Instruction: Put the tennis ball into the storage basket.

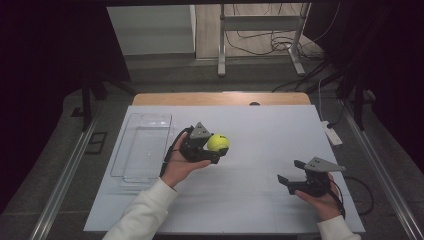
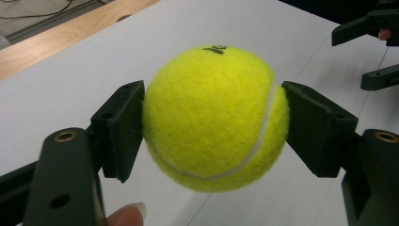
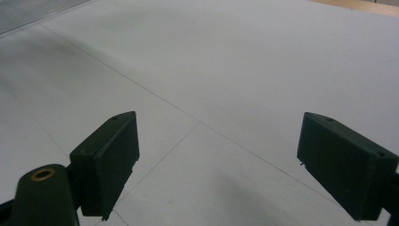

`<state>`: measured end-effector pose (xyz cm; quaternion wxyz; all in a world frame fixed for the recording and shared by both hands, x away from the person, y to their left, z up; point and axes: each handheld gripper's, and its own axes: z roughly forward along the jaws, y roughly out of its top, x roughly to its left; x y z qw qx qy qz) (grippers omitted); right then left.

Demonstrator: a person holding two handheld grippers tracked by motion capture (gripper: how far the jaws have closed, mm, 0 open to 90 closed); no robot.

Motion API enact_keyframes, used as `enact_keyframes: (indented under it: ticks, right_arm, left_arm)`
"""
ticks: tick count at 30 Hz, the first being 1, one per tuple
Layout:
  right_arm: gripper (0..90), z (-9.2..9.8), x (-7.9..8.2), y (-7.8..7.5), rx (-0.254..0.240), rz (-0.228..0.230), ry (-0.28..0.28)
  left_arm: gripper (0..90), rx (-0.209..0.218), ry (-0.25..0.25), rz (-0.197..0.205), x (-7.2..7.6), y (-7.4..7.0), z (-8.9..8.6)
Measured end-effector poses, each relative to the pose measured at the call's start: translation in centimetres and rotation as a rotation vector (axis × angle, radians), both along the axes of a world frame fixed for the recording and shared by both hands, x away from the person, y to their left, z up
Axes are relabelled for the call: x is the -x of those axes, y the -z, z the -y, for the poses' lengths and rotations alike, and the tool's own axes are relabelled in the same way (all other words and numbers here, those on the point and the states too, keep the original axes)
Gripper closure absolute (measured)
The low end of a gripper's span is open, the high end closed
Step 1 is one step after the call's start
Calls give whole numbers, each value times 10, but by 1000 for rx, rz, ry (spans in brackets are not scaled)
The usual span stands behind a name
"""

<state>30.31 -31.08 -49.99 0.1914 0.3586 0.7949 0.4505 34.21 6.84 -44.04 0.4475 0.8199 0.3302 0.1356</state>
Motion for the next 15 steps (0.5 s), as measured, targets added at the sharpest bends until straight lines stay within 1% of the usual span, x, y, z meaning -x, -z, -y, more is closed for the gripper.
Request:
enact_keyframes:
  ticks: [6,15]
  right_arm:
    - [140,0,0,0,0,-1,1]
    - [139,0,0,0,1,-1,1]
  left_arm:
    - [269,0,-3,7,0,-1,-1]
    - [270,12,-12,17,1,-5,-4]
